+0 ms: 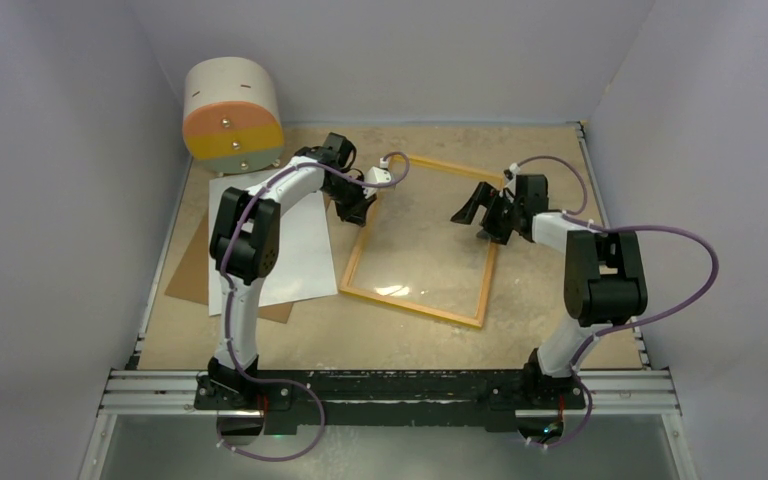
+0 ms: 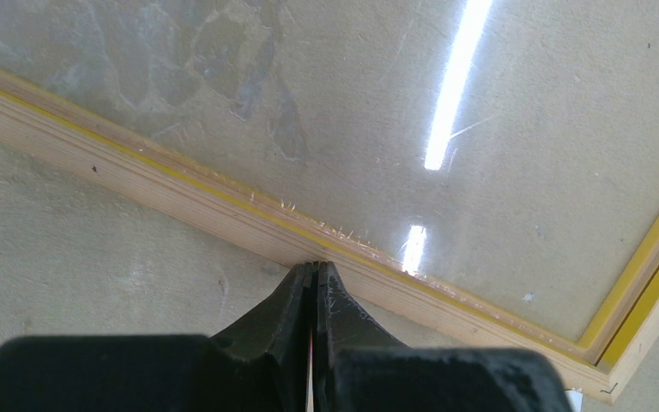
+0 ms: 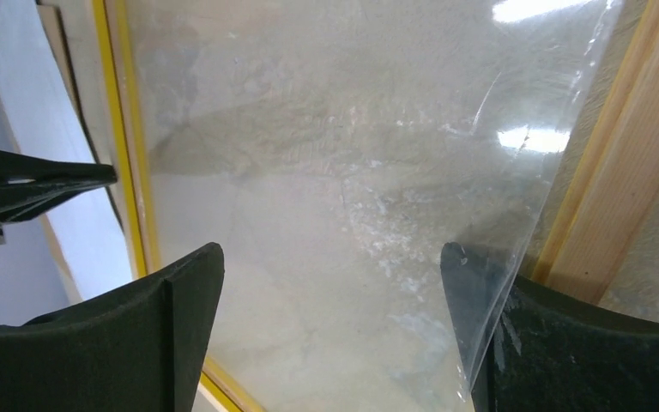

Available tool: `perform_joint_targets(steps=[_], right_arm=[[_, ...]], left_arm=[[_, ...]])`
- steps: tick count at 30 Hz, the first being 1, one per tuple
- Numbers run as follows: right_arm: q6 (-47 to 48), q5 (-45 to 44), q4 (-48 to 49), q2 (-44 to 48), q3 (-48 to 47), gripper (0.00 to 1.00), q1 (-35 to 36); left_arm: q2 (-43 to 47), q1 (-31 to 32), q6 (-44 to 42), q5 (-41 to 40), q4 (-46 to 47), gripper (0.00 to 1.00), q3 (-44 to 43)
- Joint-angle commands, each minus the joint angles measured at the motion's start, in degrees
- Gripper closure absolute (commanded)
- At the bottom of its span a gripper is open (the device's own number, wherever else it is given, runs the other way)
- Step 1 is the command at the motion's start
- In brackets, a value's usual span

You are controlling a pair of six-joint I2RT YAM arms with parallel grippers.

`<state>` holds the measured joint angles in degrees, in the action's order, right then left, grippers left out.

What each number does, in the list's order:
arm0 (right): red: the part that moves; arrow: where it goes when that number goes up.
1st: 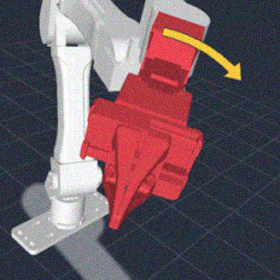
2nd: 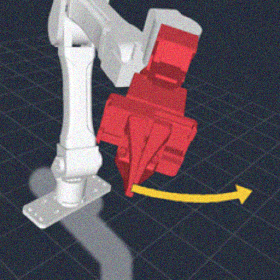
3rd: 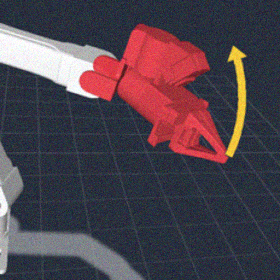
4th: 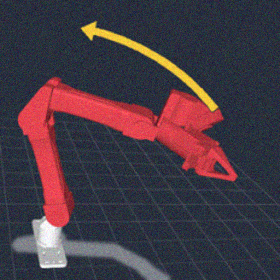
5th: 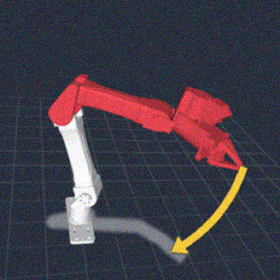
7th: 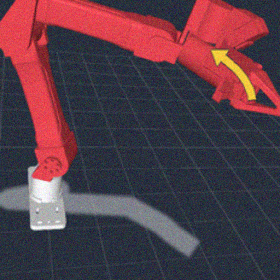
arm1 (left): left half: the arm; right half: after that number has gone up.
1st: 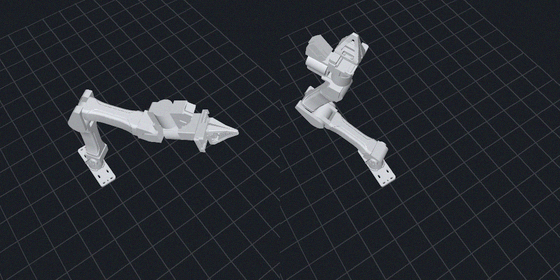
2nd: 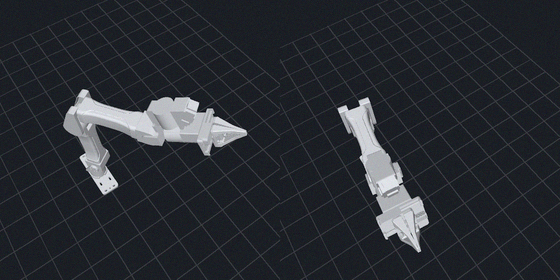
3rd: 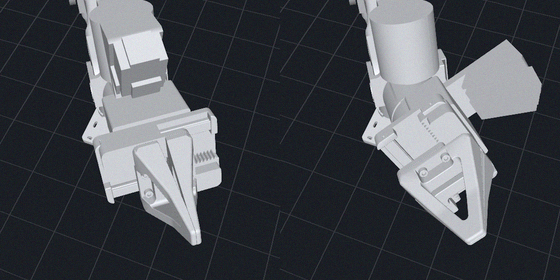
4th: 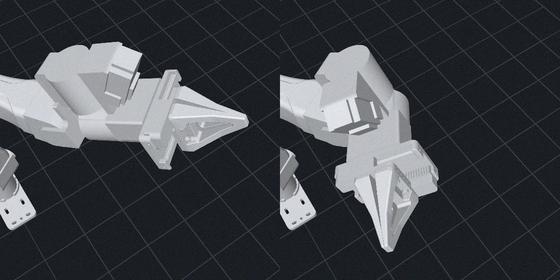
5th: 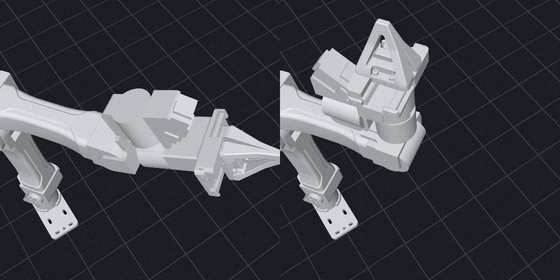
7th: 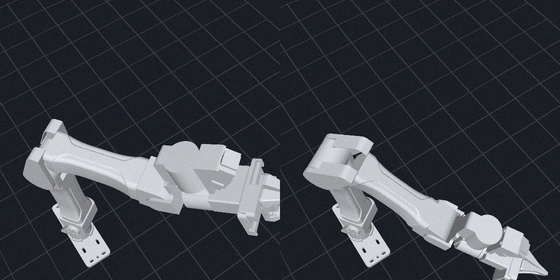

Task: Put the photo into the frame
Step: Place the photo frame item in the photo frame.

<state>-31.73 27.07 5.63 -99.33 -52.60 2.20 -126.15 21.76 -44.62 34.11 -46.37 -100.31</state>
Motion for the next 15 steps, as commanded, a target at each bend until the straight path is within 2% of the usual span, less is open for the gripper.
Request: perform_joint_targets(steps=[1,5,10,15], right_arm=[[3.1,-2.5,-4.0,2.3,-2.7,0.01,0.4],[3.5,-3.9,-5.3,2.9,-3.2,0.01,0.6],[5.1,-10.7,-11.1,3.6,-5.3,0.01,0.8],[6.1,-14.8,-12.8,4.8,-6.3,0.01,1.4]], left_arm=[[-0.8,1.4,-1.5,0.2,-3.4,1.00,2.9],[-0.9,1.4,-1.5,0.2,-3.5,1.00,2.6],[-1.0,1.4,-1.5,0.2,-3.6,1.00,2.5],[-1.2,1.4,-1.5,0.4,-3.8,1.00,2.4]])
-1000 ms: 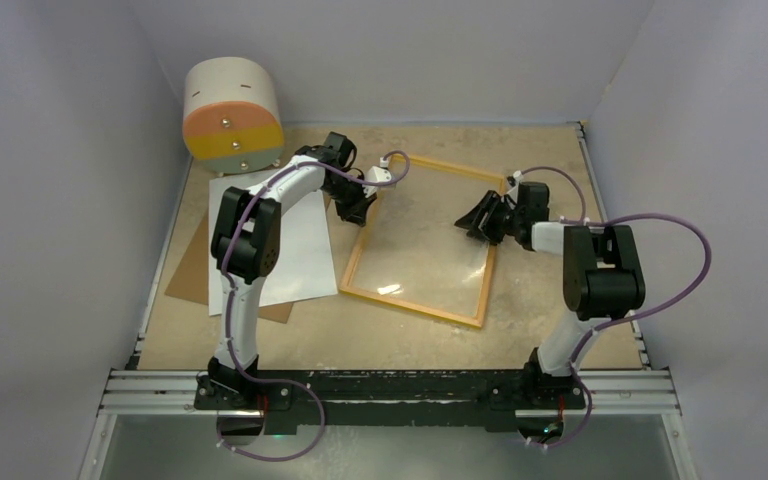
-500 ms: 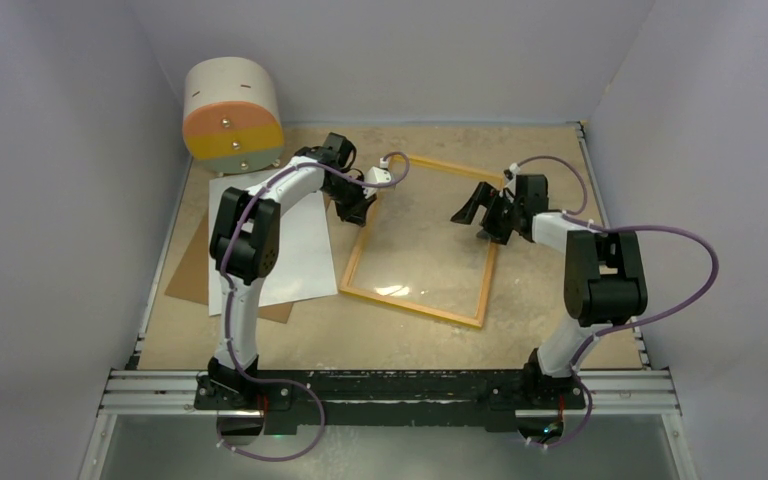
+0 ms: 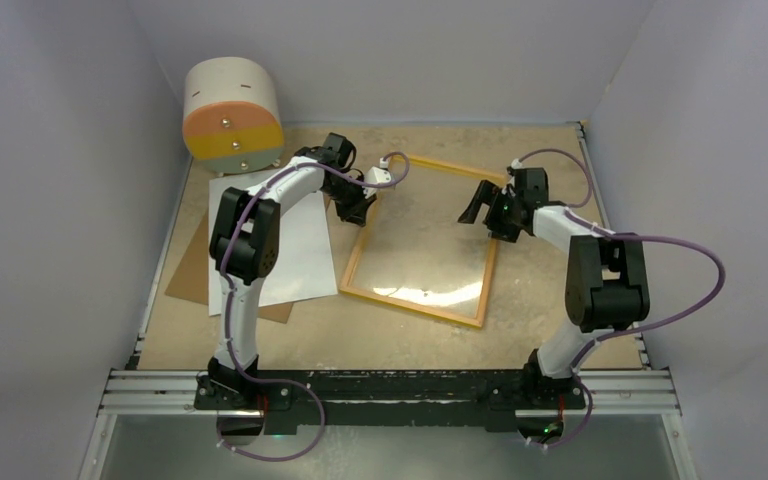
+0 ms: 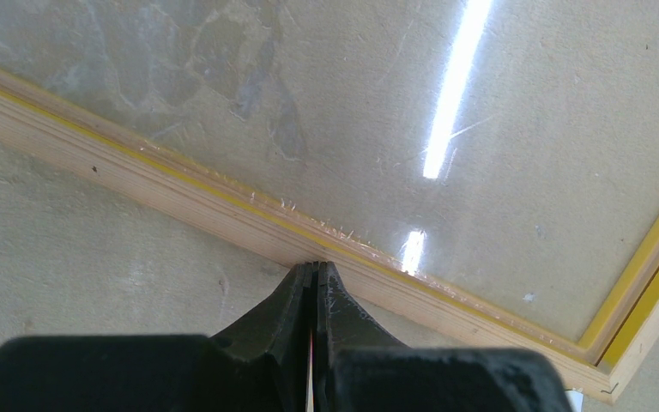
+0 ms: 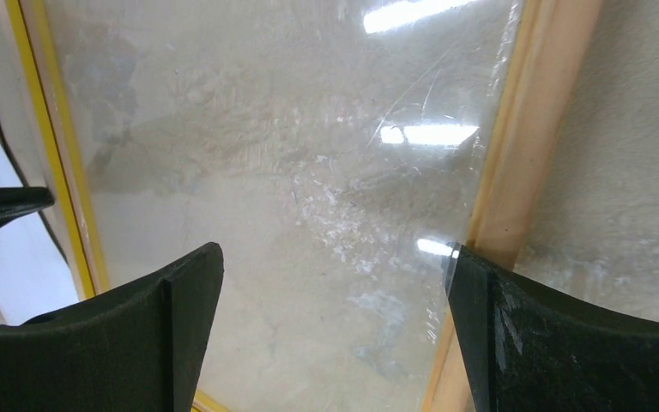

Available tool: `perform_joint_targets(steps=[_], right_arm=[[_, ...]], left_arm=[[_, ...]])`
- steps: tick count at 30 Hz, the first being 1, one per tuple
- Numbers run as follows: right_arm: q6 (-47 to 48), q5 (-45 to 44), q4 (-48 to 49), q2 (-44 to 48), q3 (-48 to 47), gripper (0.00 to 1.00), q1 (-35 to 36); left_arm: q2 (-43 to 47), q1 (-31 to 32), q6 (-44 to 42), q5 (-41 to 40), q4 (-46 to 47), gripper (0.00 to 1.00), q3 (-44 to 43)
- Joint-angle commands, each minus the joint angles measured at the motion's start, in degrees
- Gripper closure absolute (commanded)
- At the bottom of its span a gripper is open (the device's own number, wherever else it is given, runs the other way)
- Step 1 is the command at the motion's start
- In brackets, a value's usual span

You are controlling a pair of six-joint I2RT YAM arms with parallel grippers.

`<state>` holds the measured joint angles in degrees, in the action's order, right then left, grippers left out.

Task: Put the photo into the frame
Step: Place the photo frame item in the photo frame, then adjust the photo frame at the center of the board.

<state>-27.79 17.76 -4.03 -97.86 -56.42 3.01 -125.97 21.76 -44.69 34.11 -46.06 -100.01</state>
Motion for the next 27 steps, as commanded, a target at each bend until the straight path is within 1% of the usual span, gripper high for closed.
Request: perform_joint_targets(steps=[1,8,16,18,22,27], right_arm=[[2.2,-5.9,-3.2,3.5,-2.5,0.01,0.7],[2.4,-7.2,-3.5,3.5,-2.6,0.01,0.7],[3.0,-13.5,-6.4,5.1,-2.8,0.02,0.9],[2.9,-12.9,-6.2,5.6,-2.1,0.06,0.9],[1.5,-8.9,-4.7,7.3,0.9,0.17,1.2],[0.5,-5.7,-5.8,9.9,5.2,0.35,2.6]], left_arm=[[-1.4,1.4,-1.5,0.4,-4.2,1.00,2.0],[-1.6,1.4,-1.5,0.1,-4.6,1.00,2.0],[-1.6,1.4,-1.6,0.0,-4.7,1.00,1.8],[-1.7,1.4,-1.5,0.0,-4.7,1.00,1.8],[-1.8,1.4,-1.6,-0.1,-4.7,1.00,1.7],[-1.8,1.4,-1.6,-0.1,-4.7,1.00,1.9]])
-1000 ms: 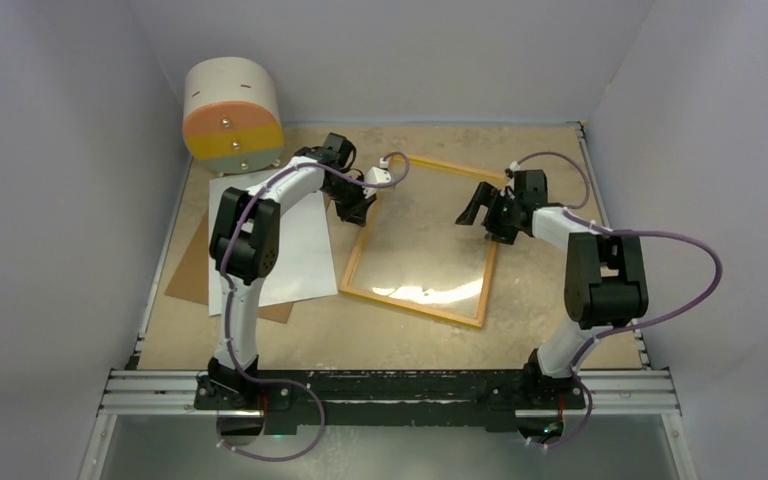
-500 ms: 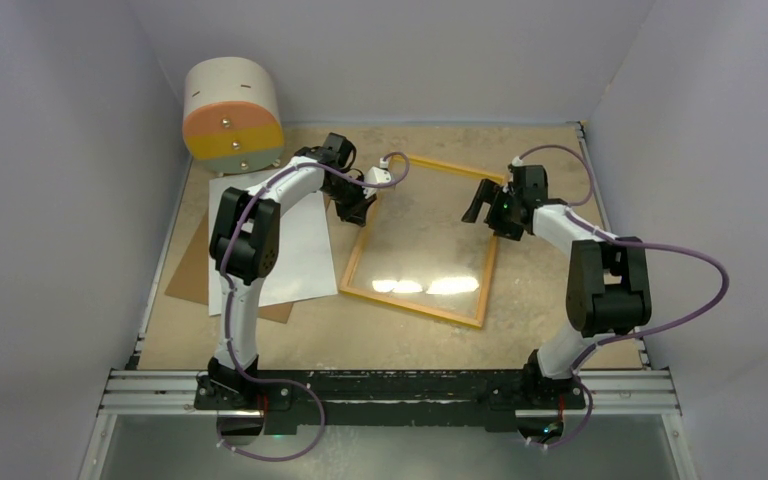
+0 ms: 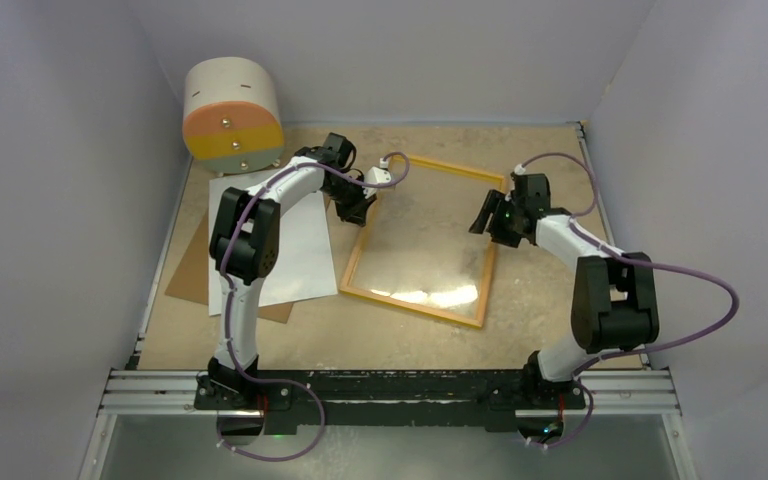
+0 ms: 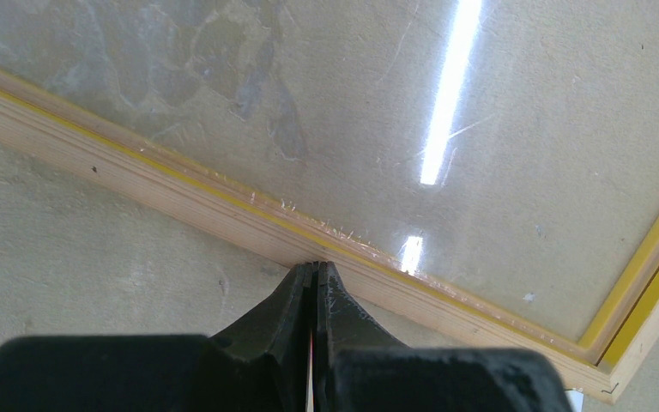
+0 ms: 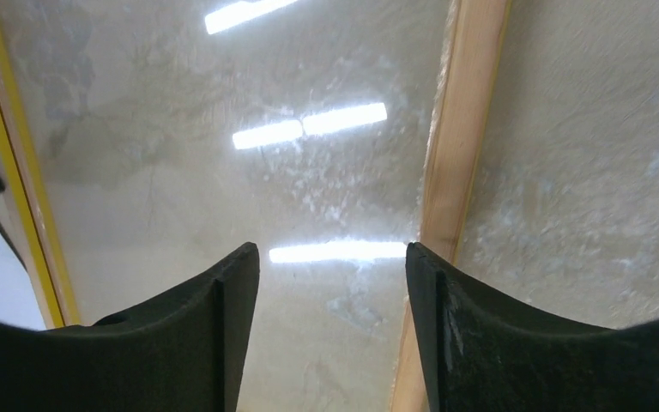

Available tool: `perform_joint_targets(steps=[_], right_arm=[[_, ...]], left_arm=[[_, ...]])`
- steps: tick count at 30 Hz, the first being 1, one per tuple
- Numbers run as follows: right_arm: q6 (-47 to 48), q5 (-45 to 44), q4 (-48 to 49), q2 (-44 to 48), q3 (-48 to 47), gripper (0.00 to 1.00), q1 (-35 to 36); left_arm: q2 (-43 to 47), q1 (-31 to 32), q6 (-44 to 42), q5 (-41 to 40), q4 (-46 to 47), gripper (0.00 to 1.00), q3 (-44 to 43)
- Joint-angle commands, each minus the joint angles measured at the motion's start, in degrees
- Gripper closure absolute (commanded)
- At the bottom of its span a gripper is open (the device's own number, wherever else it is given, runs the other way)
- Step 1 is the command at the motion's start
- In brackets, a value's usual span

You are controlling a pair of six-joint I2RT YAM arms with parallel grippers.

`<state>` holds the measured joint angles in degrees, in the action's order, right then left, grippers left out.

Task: Put the photo into the frame
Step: Adjust the photo frame at the center of the board.

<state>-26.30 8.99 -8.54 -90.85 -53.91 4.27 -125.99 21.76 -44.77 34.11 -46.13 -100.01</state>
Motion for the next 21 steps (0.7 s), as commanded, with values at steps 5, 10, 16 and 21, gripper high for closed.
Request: perform_joint_targets(steps=[5,10,16,21], right_arm=[[-1.5,5.2,-4.0,6.8,7.5,0.54,2.5],[-1.4,2.3,-9.4,12.3,11.0,0.64,5.7],[-2.7,1.0,-12.8,17.5,15.2,0.69,6.9],[-4.0,0.5,-12.4,17.7,17.9,0.71,7.0]], left_arm=[[-1.8,1.4,-1.5,-0.2,-4.7,1.00,1.8],[-1.7,1.4,-1.6,-0.3,-4.9,1.00,1.7],[-1.7,1.4,-1.4,-0.4,-4.9,1.00,1.7],[-1.6,1.4,-1.2,-0.2,-5.0,1.00,1.7]])
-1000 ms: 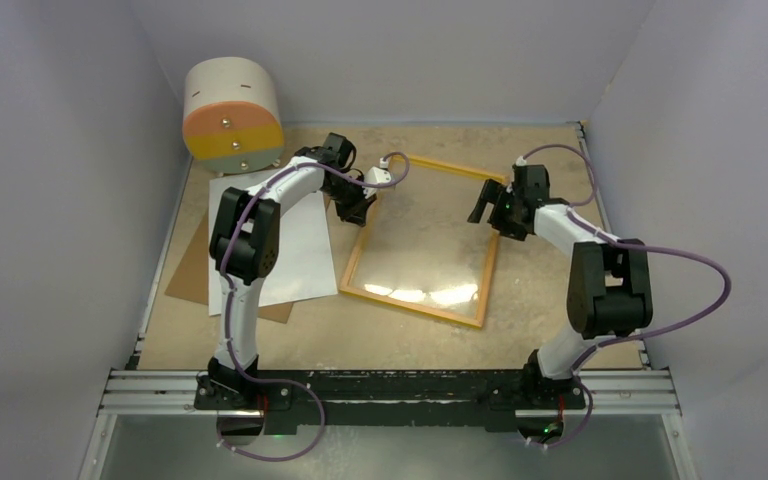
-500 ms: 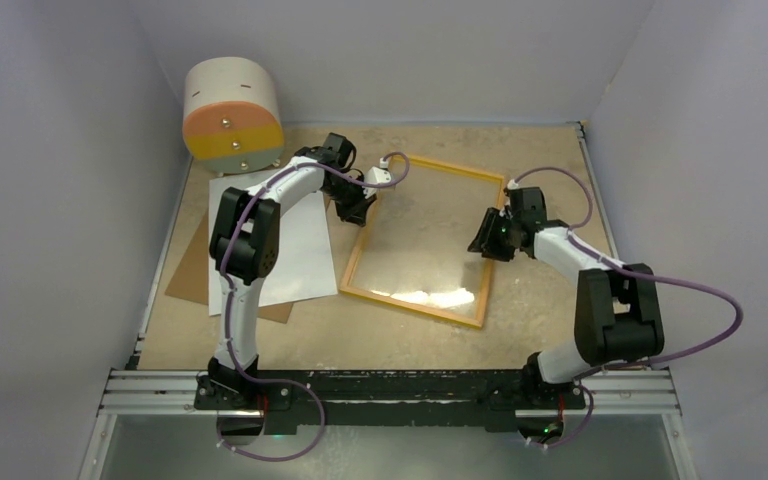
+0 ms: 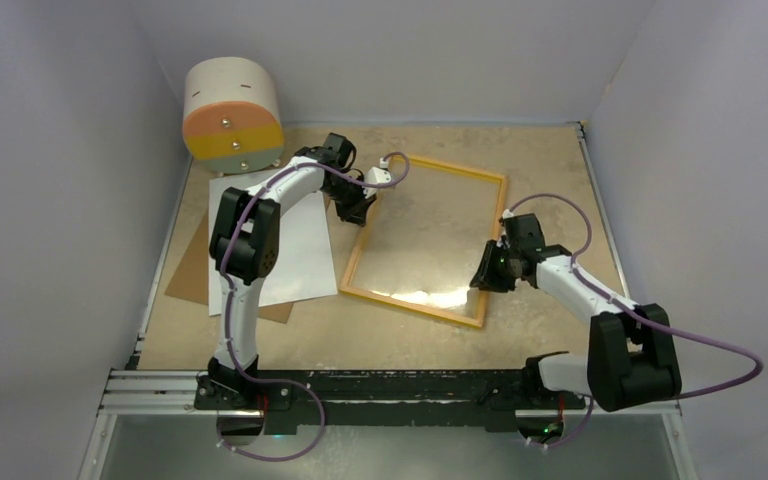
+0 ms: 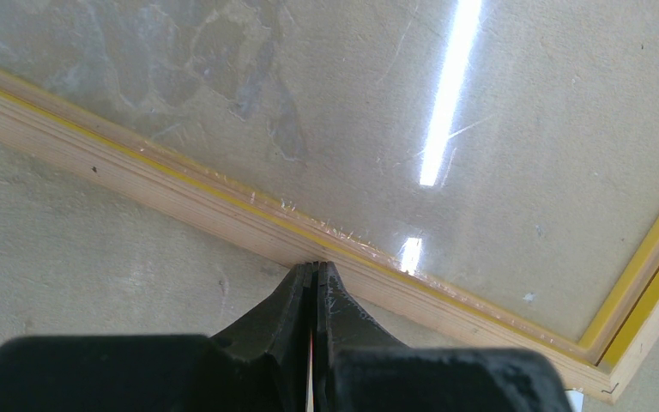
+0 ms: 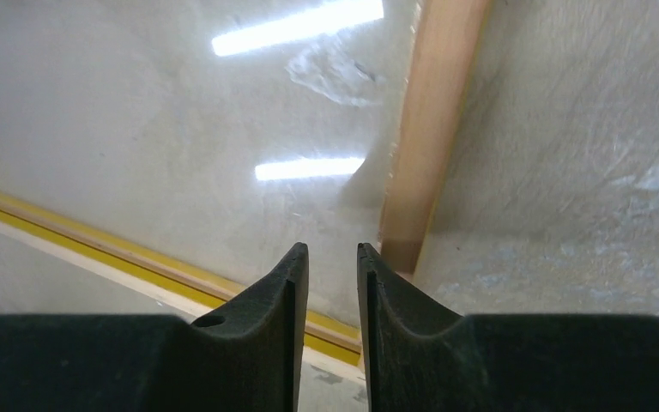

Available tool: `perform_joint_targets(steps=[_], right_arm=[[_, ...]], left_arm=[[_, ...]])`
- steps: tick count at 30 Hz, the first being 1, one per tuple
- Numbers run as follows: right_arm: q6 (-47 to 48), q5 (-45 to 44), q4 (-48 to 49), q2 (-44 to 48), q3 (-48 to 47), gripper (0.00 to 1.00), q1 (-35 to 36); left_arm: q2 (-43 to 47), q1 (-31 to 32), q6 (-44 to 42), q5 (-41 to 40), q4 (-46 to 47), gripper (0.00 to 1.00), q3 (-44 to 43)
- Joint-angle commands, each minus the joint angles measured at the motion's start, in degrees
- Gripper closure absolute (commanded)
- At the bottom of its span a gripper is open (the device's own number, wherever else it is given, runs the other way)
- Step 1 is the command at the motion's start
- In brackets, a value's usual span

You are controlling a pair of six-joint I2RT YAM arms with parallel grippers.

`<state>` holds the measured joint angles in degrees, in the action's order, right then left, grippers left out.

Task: Put the photo into the frame
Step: Adjust the photo frame at the center of the board.

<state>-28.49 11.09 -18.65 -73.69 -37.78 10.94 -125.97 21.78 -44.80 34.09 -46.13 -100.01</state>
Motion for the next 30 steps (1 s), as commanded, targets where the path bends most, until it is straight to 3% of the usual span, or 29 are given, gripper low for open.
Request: perform_joint_targets(steps=[1,8,15,21,23,30], right_arm=[[-2.2,-1.9,-2.1,0.3,1.8,0.71,0.4],[-2.9,-2.6,-1.2,-1.0,1.6,0.71,0.4],[-2.5,-3.1,-7.0,1.0,-7.0,0.64,0.1],[1.0,-3.6,-8.3,0.6,-16.9,0.35,0.2],[1.4,-3.4,-8.3,-0.9,-19.7,0.04,0.3],[-3.1,9.3,3.8,-6.1,-25.9,0.01,0.3]], left_arm=[[-1.6,1.3,-1.2,-0.2,-5.0,1.00,1.7],[-1.1,1.3,-1.6,-0.1,-5.4,1.00,2.1],[-0.3,1.5,-2.3,2.8,-6.4,1.00,4.1],[-0.5,2.5,-1.4,7.6,-7.1,1.00,5.2],[-0.6,2.7,-0.8,8.8,-7.5,1.00,4.2],[2.1,-1.0,0.3,9.6,-13.5,1.00,-5.7]])
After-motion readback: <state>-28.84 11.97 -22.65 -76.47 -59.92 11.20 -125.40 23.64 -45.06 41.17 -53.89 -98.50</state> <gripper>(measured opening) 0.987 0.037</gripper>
